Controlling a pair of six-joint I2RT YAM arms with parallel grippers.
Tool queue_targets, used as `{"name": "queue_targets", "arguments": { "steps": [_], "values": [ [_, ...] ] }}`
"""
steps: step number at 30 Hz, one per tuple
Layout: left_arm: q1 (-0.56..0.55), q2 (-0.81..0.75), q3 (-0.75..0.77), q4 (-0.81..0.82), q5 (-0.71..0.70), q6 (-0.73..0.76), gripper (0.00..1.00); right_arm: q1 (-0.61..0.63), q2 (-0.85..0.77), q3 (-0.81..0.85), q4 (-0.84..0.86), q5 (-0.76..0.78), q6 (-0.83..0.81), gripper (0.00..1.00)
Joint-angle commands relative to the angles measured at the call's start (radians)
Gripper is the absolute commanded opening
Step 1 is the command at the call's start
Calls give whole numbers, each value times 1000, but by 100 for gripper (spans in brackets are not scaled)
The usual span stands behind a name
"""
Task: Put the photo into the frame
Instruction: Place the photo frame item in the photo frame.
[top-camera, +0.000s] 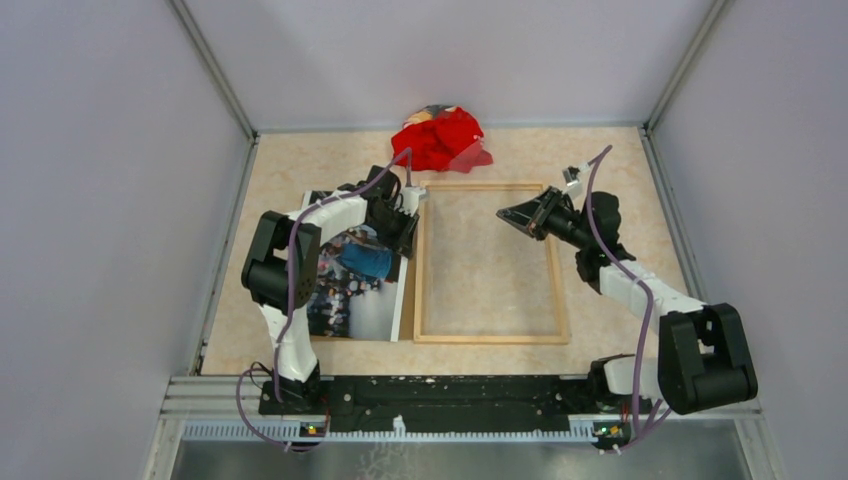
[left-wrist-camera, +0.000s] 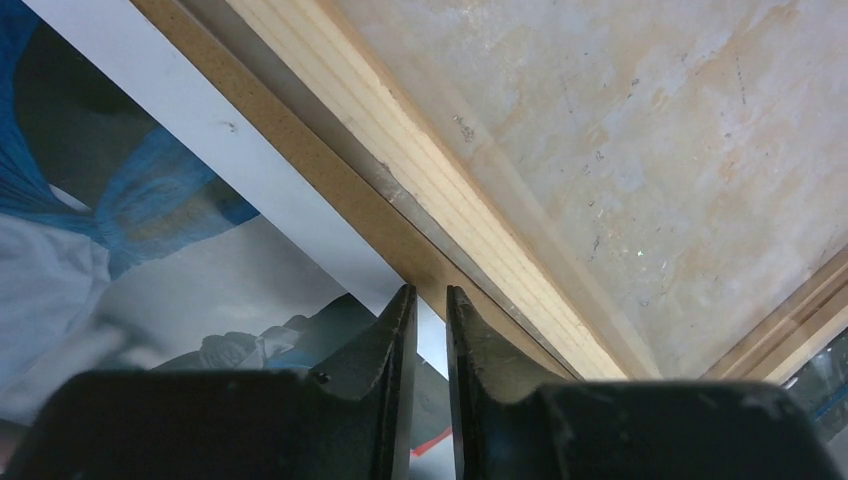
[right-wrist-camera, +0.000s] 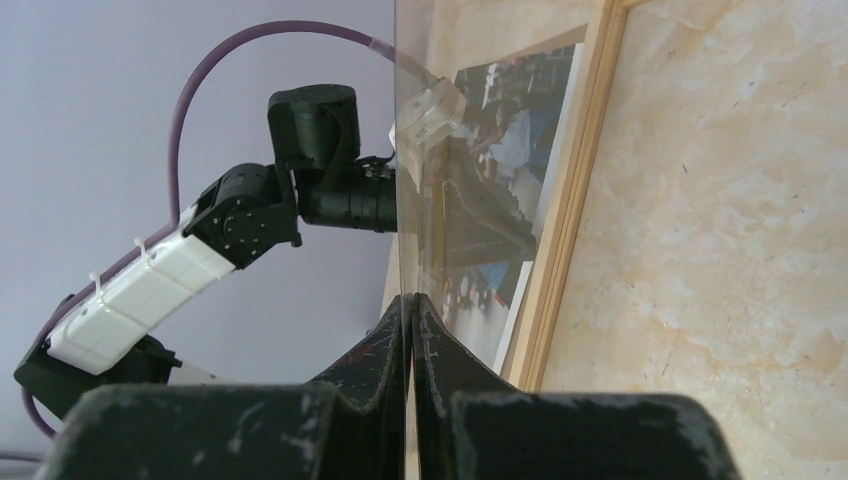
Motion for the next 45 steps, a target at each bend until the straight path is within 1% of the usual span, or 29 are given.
{"name": "queue_targets", "arguments": {
  "steps": [1, 12, 19, 22, 25, 28, 32, 41, 45],
  "values": [
    [-7, -7, -18, 30, 30, -8, 23, 8, 0, -18, 41, 5, -13, 0],
    [-9, 6, -4, 18, 62, -4, 20, 6, 2, -33, 14, 16, -57, 0],
    [-9, 12, -5, 14, 50, 1, 18, 4, -6, -9, -73, 33, -133, 0],
    [-9, 14, -2, 11, 49, 1, 14, -4, -10, 29, -172, 59, -204, 0],
    [-9, 18, -2, 12, 49, -2, 5, -7, -13, 67, -266, 82, -269, 0],
    [-9, 23, 1, 13, 51, -4, 1, -17, -28, 78, -330, 105, -311, 0],
    [-8, 27, 8, 12, 49, -8, 0, -29, -48, 65, -350, 120, -328, 0],
    [-9, 33, 24, 2, 46, -6, 0, -35, -36, 59, -379, 134, -358, 0],
    [-9, 36, 32, 0, 44, -4, 0, -36, -41, 65, -416, 162, -380, 0]
  ]
}}
